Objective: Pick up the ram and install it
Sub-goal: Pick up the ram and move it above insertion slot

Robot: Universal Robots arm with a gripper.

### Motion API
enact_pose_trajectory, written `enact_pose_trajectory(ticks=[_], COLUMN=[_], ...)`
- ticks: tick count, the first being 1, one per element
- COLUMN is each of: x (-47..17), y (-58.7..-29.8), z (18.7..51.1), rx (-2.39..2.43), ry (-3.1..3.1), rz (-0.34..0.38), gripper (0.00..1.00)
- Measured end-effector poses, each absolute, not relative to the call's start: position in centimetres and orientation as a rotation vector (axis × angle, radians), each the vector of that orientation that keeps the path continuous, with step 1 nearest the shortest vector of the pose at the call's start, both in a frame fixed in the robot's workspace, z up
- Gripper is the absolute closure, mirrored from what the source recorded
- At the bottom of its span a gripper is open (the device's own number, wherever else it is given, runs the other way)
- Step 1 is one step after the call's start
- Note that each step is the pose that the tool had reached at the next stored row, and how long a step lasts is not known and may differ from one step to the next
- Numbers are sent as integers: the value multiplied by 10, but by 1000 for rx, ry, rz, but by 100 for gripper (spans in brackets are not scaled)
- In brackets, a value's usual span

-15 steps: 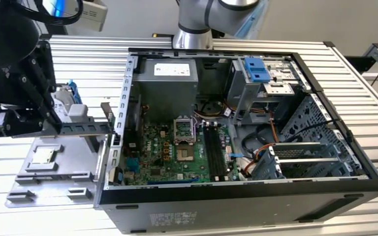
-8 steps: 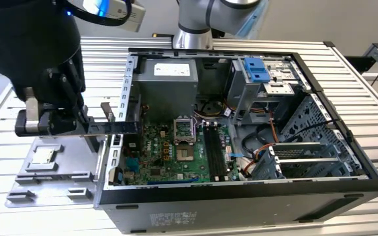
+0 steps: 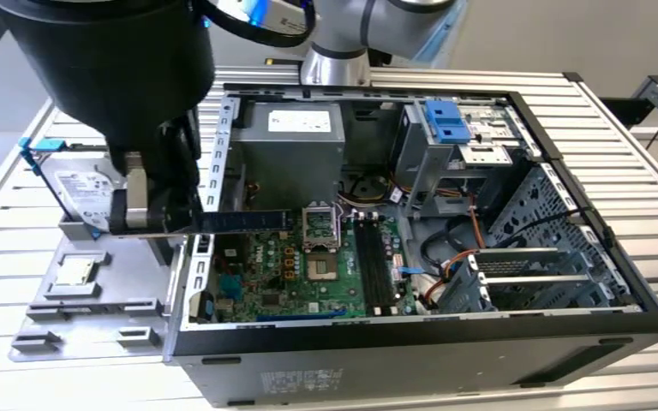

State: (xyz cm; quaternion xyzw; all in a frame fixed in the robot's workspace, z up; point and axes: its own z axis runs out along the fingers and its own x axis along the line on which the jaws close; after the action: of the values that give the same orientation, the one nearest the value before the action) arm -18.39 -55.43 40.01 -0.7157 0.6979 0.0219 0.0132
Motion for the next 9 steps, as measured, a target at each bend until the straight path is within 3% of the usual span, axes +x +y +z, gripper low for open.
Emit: enact_pose_trajectory(ticks=[9], x=[-138], y=[-554], z=[400], rx=[-2230], ry=[2175], rz=[70], gripper=[100])
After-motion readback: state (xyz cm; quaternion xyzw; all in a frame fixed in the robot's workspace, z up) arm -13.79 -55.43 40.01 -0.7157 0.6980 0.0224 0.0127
